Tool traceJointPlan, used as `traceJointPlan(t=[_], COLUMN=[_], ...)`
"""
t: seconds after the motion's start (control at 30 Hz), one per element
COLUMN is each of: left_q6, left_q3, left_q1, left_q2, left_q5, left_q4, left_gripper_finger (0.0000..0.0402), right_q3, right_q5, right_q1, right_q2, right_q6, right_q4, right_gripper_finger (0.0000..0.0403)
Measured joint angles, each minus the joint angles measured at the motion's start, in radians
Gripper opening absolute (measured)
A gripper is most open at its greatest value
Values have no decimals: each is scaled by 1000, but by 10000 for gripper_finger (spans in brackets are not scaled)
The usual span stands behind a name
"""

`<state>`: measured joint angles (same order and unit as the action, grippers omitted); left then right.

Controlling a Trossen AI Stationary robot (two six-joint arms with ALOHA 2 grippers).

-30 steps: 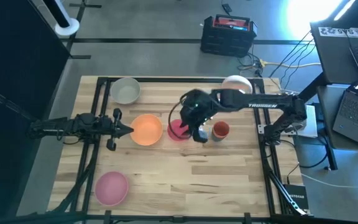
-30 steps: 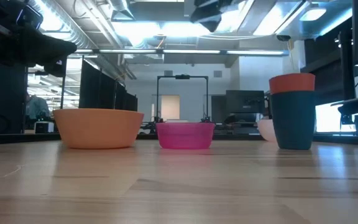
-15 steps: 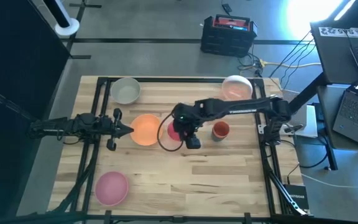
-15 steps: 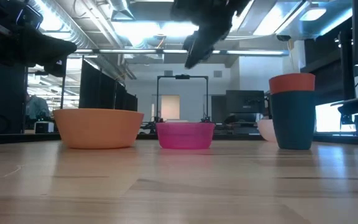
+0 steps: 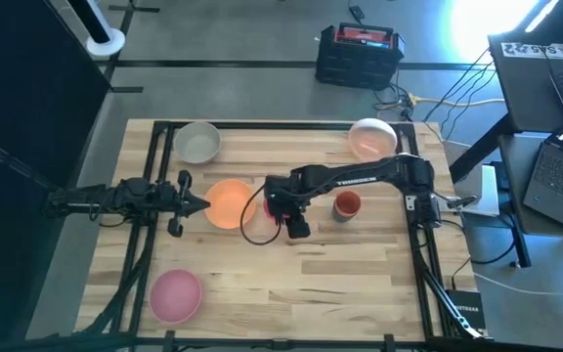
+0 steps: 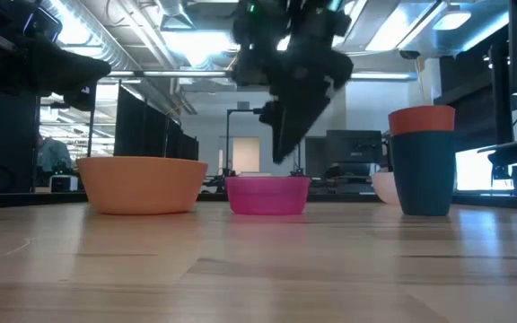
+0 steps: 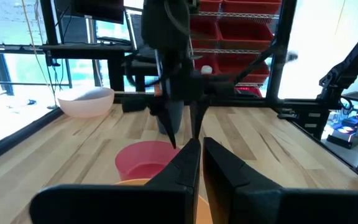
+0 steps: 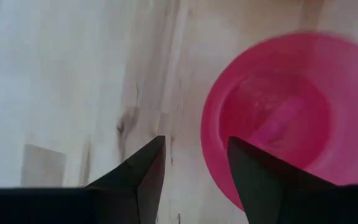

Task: Nest bowls inside each other
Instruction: Stack the pink bowl into the pink bowl

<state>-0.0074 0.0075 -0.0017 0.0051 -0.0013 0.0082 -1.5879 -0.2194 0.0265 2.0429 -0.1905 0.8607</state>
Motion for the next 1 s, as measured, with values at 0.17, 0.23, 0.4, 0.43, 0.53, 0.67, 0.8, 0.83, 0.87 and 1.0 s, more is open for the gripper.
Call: traceJointPlan(t=[0.17, 0.23, 0.4, 0.43, 0.53, 0.67, 0.8, 0.83, 0.87, 1.0], left_q6=[0, 0, 0, 0, 0, 0, 0, 0, 0, 0], left_q3=[0, 0, 0, 0, 0, 0, 0, 0, 0, 0], left_q1=[0, 0, 0, 0, 0, 0, 0, 0, 0, 0], left_q2=[0, 0, 0, 0, 0, 0, 0, 0, 0, 0], left_q5=[0, 0, 0, 0, 0, 0, 0, 0, 0, 0], left_q4=[0, 0, 0, 0, 0, 1, 1, 1, 0, 1], left_gripper_finger=[1, 1, 1, 1, 1, 1, 1, 1, 1, 1], right_q3=[0, 0, -1, -1, 0, 0, 0, 0, 0, 0], right_q5=[3, 18, 37, 37, 38, 39, 40, 40, 40, 30], right_q1=[0, 0, 0, 0, 0, 0, 0, 0, 0, 0], right_q2=[33, 41, 40, 44, 54, 67, 81, 83, 83, 83], right_q6=[0, 0, 1, 2, 3, 4, 6, 6, 6, 6], right_q4=[-6, -19, -78, -78, -78, -79, -79, -81, -83, -78], right_gripper_finger=[159, 159, 159, 159, 159, 159, 159, 159, 159, 157])
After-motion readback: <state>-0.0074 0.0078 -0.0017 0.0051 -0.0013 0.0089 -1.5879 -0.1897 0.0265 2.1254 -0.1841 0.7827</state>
